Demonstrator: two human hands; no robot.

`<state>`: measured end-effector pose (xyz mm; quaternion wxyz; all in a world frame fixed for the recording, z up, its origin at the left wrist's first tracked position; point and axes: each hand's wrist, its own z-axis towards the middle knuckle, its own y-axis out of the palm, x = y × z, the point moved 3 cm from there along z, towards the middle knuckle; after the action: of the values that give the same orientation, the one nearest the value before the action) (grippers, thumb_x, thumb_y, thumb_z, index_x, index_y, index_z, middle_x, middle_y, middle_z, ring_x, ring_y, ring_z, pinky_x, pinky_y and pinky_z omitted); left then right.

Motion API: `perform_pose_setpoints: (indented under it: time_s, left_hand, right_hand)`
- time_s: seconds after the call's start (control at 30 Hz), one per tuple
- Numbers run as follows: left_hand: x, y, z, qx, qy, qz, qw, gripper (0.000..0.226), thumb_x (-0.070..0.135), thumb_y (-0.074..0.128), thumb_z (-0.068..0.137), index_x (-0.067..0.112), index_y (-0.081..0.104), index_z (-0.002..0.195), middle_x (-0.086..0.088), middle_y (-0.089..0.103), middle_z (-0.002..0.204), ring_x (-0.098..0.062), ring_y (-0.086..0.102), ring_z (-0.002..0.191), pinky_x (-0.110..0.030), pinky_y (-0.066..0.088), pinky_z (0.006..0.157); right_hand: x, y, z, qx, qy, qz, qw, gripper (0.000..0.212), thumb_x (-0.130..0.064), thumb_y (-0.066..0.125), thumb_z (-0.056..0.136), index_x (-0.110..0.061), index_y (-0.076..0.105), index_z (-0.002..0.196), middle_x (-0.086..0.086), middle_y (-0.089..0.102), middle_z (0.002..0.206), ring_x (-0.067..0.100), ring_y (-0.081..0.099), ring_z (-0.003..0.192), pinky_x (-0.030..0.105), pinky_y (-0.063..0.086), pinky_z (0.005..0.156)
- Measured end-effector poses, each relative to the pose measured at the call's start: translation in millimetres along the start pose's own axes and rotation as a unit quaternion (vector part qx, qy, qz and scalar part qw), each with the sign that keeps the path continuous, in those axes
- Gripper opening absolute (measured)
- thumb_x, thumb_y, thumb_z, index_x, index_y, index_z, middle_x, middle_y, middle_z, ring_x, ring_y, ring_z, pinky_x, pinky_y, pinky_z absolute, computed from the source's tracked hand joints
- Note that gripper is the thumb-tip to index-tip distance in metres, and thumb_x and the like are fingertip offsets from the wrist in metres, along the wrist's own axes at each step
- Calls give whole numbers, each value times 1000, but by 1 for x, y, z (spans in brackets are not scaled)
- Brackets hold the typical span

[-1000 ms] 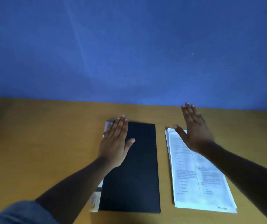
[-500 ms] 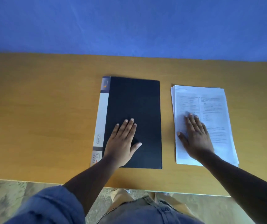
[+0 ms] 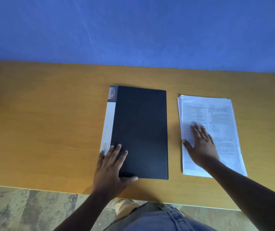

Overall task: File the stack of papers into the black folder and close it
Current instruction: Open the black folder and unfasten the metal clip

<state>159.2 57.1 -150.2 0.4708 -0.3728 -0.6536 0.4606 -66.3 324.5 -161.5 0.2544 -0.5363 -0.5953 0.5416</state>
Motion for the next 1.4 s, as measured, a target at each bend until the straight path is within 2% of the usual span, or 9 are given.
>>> perform_pose_setpoints:
  time_s: [0.23,0.4,0.57,0.73,0.83,0.97,1.13,1.27,1.4]
  left_hand:
    - [-7,-2,-25,-20,8,39,999,60,64,46,87,33,56,137,-4,37,159,-30,25,148,-54,18,115]
    - [5,-11,-26,14,38,51,998,49,52,40,94,28,67,127,-4,58,143,-39,49,134,-66,42,101]
    - [17,-33,-31,86,12,-1,996,58,47,19,104,26,66,129,1,63,137,-34,63,120,-50,55,90]
    - [21,-55,-40,142,-38,-84,986,43,31,44,93,17,68,125,-2,69,129,-17,76,82,-23,57,51]
    - [20,-59,-46,145,-78,-101,981,41,25,44,90,16,60,127,-3,73,121,-18,71,54,-20,48,40]
    - [8,-60,-54,161,-146,-125,968,36,1,67,84,12,63,118,-9,78,98,-26,65,45,-25,42,37]
    - [-24,-59,-59,190,-304,-227,906,3,12,52,97,15,51,98,-21,71,79,-48,65,64,-38,40,51]
    - [-51,-62,-65,253,-335,-311,852,12,12,46,100,16,52,109,-14,70,89,-39,70,74,-47,59,62]
    - [-76,-51,-75,256,-382,-407,789,26,9,45,102,13,47,127,-6,67,100,-20,75,74,-29,60,52]
  right_hand:
    - [-9,-11,1,-26,9,-16,1000,77,-59,31,99,-17,14,161,2,9,170,23,5,156,43,12,124]
    - [-39,-16,-5,-43,-22,8,999,66,-56,34,101,-21,29,157,0,14,169,21,10,155,42,10,123]
    - [-64,-28,-17,-44,-58,82,994,71,-61,23,95,-21,42,151,4,33,164,28,31,149,49,29,120]
    - [-72,-24,-20,-71,-75,96,990,60,-55,33,100,-29,37,153,-5,25,166,26,34,148,50,39,114]
    - [-77,-16,-22,-79,-92,80,989,63,-50,47,99,-28,31,156,-7,23,167,23,32,149,48,40,114]
    - [-86,-2,-22,-84,-95,35,991,67,-47,55,97,-21,33,155,-4,22,167,20,28,150,41,35,117]
    - [-100,9,-29,-70,-91,30,993,68,-47,56,96,-20,35,155,-2,21,168,18,18,154,39,28,121]
    - [-114,16,-39,-37,-89,30,995,65,-44,57,96,-20,38,153,-3,22,167,18,16,154,37,24,121]
    - [-125,26,-47,-36,-70,48,996,68,-45,56,97,-21,32,156,-5,15,169,16,10,155,37,19,123]
